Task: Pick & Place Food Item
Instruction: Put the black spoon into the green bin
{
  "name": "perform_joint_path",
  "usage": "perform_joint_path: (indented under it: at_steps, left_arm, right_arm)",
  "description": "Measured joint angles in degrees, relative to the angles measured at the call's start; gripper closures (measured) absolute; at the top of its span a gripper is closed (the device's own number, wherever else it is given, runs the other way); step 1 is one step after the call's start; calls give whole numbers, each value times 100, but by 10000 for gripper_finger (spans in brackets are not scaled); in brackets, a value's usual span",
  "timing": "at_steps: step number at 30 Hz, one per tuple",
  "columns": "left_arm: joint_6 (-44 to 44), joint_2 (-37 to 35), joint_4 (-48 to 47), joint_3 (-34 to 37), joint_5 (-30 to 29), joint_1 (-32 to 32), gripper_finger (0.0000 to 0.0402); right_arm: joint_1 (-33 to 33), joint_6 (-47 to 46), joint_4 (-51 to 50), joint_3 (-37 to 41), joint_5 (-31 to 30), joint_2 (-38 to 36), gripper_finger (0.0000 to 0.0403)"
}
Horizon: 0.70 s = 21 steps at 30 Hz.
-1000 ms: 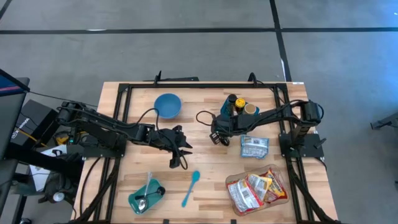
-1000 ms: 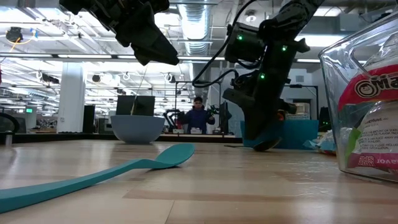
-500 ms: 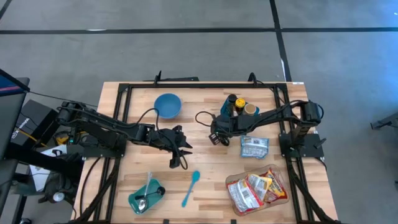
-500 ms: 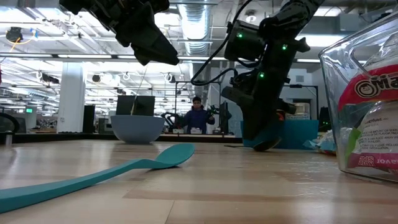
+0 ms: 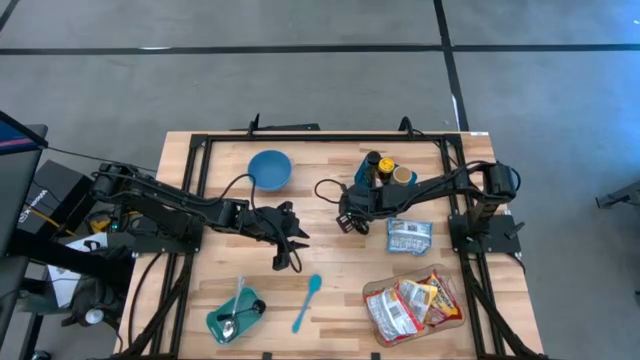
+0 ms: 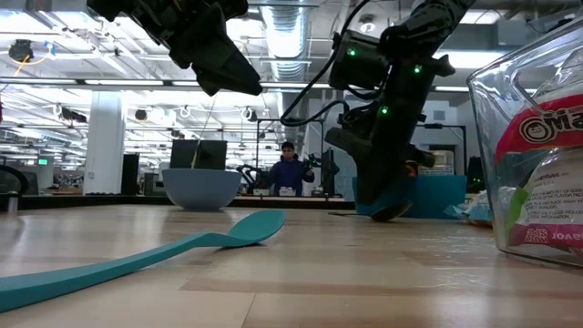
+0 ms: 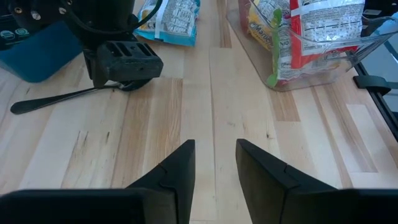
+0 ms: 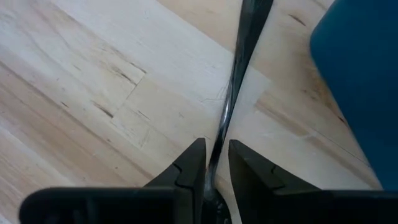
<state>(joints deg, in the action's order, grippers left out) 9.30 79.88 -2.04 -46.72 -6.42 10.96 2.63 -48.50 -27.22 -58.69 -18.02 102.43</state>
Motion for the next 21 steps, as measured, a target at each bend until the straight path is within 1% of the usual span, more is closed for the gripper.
perform_joint_path:
  at_steps: [12, 17, 21]
  left_arm:
    - [-2, 0, 0, 0, 0, 0, 291]
    - [0, 0, 2, 0, 0, 0, 291]
    - [0, 0, 2, 0, 0, -1, 291]
  right_arm:
    - [-4, -14, 5, 2, 0, 0, 337]
    - [-4, -15, 375, 279, -8, 4, 337]
    - [-4, -65, 415, 356, -138, 4, 337]
